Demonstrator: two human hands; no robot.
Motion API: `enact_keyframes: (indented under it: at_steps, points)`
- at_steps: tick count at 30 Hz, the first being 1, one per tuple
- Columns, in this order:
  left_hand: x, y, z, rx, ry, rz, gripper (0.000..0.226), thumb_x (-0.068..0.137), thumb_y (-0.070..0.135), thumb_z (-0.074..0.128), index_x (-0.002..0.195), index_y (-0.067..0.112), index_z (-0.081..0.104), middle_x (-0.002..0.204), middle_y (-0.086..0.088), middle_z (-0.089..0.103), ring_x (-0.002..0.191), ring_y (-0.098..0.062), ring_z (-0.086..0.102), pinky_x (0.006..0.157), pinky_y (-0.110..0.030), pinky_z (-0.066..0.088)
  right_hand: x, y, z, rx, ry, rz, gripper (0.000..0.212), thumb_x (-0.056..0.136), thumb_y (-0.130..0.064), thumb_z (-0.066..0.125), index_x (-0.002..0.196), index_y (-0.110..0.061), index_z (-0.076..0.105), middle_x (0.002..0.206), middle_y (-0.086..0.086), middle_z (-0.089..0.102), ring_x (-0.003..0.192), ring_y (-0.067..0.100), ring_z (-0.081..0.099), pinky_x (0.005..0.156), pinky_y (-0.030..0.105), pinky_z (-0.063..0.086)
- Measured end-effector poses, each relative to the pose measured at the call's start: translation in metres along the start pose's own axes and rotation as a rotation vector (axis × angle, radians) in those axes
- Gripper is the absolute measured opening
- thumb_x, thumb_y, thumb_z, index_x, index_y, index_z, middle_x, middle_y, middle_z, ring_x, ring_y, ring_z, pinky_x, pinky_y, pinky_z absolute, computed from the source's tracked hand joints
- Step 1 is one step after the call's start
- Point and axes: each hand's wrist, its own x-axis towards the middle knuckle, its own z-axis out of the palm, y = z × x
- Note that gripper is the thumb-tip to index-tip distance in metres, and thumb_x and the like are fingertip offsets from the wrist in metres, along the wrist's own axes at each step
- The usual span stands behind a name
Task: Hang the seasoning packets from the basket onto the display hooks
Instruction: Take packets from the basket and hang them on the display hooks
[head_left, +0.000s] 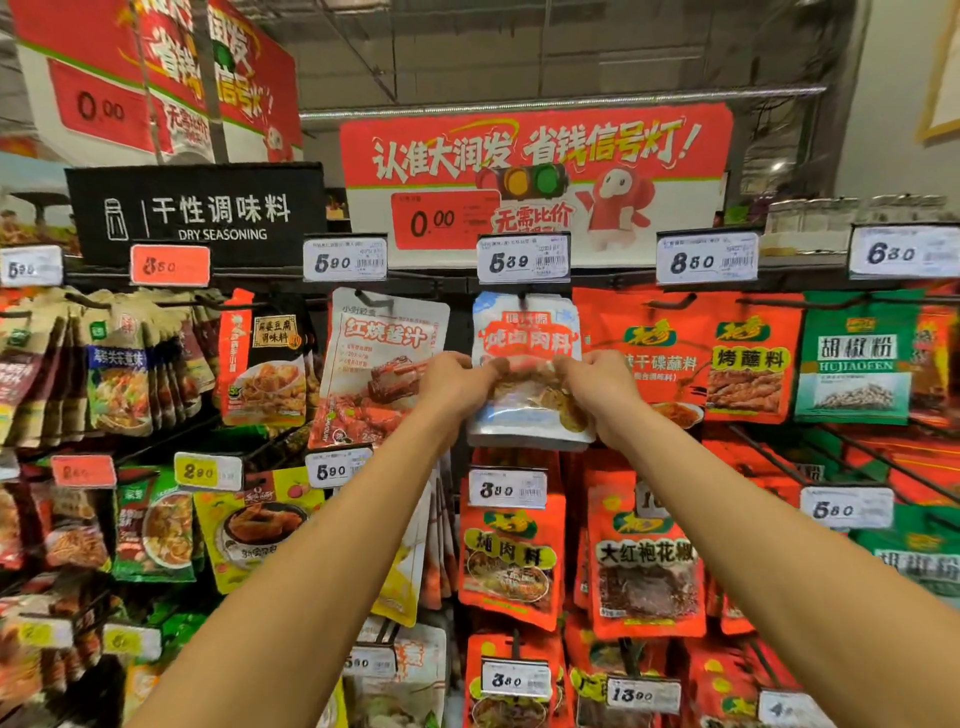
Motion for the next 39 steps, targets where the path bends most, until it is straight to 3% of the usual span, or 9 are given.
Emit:
enact_keyframes:
  at_steps: [3, 6, 12, 15, 18, 19, 20, 30, 39]
  points:
    - [0.031, -0.003, 0.019, 0.049, 0.050, -0.069, 0.033, 0.085, 0.038, 0.079, 0.100, 0.010, 0.069, 0.097, -0.008, 0.073, 0.085, -0.023, 0.070, 0.079, -0.038, 0.060, 0.024, 0.003, 0.008, -0.002, 0.030, 0.093, 0.023, 0.090, -0.028, 0.068, 0.078, -0.008, 0.069, 0.065, 0.007, 0.066, 0.047, 0.022, 0.059, 0.043, 0.027, 0.046]
    - [0.052, -0.008, 0.029, 0.094, 0.106, -0.115, 0.035, 0.085, 0.031, 0.078, 0.109, 0.009, 0.065, 0.105, -0.011, 0.071, 0.094, -0.029, 0.070, 0.086, -0.044, 0.060, 0.038, 0.011, 0.009, 0.008, -0.012, 0.178, 0.034, 0.090, -0.028, 0.066, 0.114, -0.004, 0.067, 0.102, 0.014, 0.071, 0.088, 0.030, 0.069, 0.072, 0.039, 0.057]
    - [0.054, -0.016, 0.032, 0.240, 0.096, -0.067, 0.031, 0.093, 0.034, 0.069, 0.111, 0.009, 0.062, 0.110, -0.012, 0.070, 0.099, -0.030, 0.068, 0.090, -0.044, 0.058, 0.027, 0.020, 0.004, -0.055, -0.027, 0.167, 0.023, 0.092, -0.019, 0.064, 0.071, -0.014, 0.056, 0.068, 0.006, 0.051, 0.067, 0.023, 0.048, 0.067, 0.038, 0.040]
    - [0.039, -0.011, 0.024, 0.204, 0.048, 0.053, 0.022, 0.095, 0.029, 0.069, 0.108, 0.012, 0.066, 0.112, -0.012, 0.072, 0.097, -0.024, 0.069, 0.089, -0.032, 0.057, 0.014, 0.023, -0.003, -0.086, -0.033, 0.112, 0.023, 0.088, -0.022, 0.057, 0.074, -0.005, 0.061, 0.069, 0.017, 0.052, 0.071, 0.023, 0.047, 0.067, 0.045, 0.049]
    - [0.015, 0.005, 0.006, 0.138, 0.015, 0.156, 0.005, 0.097, 0.025, 0.065, 0.098, 0.022, 0.069, 0.103, -0.004, 0.073, 0.076, -0.002, 0.068, 0.065, -0.012, 0.050, 0.002, 0.018, -0.013, -0.068, -0.040, 0.087, 0.027, 0.086, -0.022, 0.051, 0.086, -0.002, 0.068, 0.075, 0.012, 0.061, 0.072, 0.022, 0.054, 0.094, 0.061, 0.044]
    - [0.007, 0.010, 0.000, 0.106, -0.017, 0.151, 0.009, 0.097, 0.024, 0.063, 0.102, 0.021, 0.070, 0.101, 0.000, 0.073, 0.080, -0.005, 0.070, 0.071, -0.018, 0.053, -0.001, 0.014, -0.017, -0.004, -0.055, 0.106, 0.021, 0.089, -0.020, 0.051, 0.084, -0.007, 0.067, 0.077, 0.008, 0.064, 0.071, 0.022, 0.058, 0.067, 0.030, 0.040]
    - [-0.001, 0.014, -0.006, 0.074, -0.058, 0.129, 0.012, 0.097, 0.023, 0.062, 0.105, 0.019, 0.071, 0.101, 0.001, 0.076, 0.085, -0.011, 0.073, 0.076, -0.026, 0.057, -0.005, 0.009, -0.022, 0.057, -0.069, 0.131, 0.016, 0.094, -0.018, 0.052, 0.087, -0.013, 0.066, 0.079, 0.007, 0.068, 0.068, 0.020, 0.063, 0.061, 0.036, 0.056]
    - [-0.115, 0.022, 0.005, -0.284, -0.216, -0.052, 0.015, 0.093, 0.024, 0.066, 0.101, 0.011, 0.072, 0.091, -0.011, 0.078, 0.073, -0.020, 0.075, 0.063, -0.027, 0.060, -0.089, -0.001, -0.148, 0.286, -0.214, 0.099, 0.016, 0.097, -0.010, 0.055, 0.086, -0.011, 0.066, 0.058, 0.004, 0.068, 0.044, 0.015, 0.063, 0.043, 0.020, 0.048]
    - [-0.225, -0.067, 0.119, -0.349, -0.189, -0.394, 0.018, 0.101, 0.015, 0.053, 0.100, 0.012, 0.071, 0.086, -0.008, 0.077, 0.067, -0.016, 0.071, 0.062, -0.026, 0.058, -0.151, 0.142, -0.256, 0.198, -0.295, 0.336, 0.024, 0.100, -0.005, 0.050, 0.083, -0.005, 0.066, 0.057, 0.009, 0.066, 0.042, 0.016, 0.062, 0.040, 0.020, 0.048]
